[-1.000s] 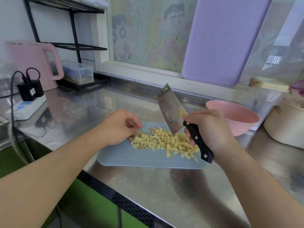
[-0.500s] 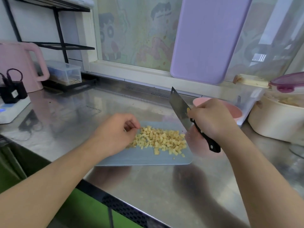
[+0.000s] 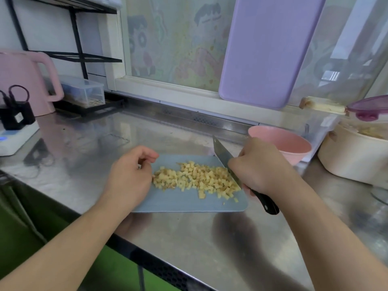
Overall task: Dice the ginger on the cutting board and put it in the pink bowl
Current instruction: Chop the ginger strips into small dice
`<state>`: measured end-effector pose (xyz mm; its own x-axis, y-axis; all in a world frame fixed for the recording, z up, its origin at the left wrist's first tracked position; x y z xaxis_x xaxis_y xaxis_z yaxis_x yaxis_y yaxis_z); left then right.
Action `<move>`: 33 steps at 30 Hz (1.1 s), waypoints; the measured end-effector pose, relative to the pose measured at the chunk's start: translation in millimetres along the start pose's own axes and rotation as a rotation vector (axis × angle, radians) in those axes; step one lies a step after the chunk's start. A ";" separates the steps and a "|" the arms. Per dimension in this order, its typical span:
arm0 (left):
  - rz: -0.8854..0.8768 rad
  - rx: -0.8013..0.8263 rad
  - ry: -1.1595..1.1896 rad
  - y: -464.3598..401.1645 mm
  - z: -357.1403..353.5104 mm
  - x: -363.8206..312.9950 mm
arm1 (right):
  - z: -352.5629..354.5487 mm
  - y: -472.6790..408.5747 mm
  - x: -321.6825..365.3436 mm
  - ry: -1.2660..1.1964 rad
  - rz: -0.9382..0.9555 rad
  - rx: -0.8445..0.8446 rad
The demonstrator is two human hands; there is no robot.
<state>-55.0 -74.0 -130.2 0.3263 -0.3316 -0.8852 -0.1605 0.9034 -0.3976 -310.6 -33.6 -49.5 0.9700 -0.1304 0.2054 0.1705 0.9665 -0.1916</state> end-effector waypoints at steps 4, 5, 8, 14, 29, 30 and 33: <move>-0.009 0.041 -0.056 -0.3 -3.2 2.3 | -5.3 4.5 12.4 0.014 0.069 -0.011; -0.009 0.050 -0.075 -0.1 -3.9 1.9 | -5.8 5.5 14.1 0.007 0.081 -0.007; -0.002 0.057 -0.096 -0.2 -4.8 1.3 | -3.9 6.8 16.4 -0.038 0.104 -0.005; -0.028 0.122 -0.086 -20.5 -9.2 -14.3 | 5.0 2.8 7.6 -0.111 0.068 -0.113; 0.125 0.500 -0.436 -66.8 -56.4 -17.1 | 4.0 -0.6 6.3 -0.194 0.028 -0.115; 0.122 0.502 -0.459 -67.0 -54.8 -17.8 | 3.6 -0.7 6.3 -0.190 0.027 -0.114; 0.114 0.515 -0.499 -65.4 -51.8 -18.1 | 2.4 0.0 6.9 -0.193 0.028 -0.115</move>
<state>-98.6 -141.1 -100.7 0.7394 -0.1749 -0.6502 0.1998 0.9792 -0.0362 -304.2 -34.0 -45.8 0.9251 -0.0488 0.3766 0.1736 0.9363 -0.3052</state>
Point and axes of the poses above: each hand's wrist, its own y-axis away from the middle knuckle, its own z-axis out of the back of the hand, x = y × z, the point moved 2 cm from there along -y, towards the middle knuckle, and after that the axes turned 14 degrees about y, right-handed, at the moved point
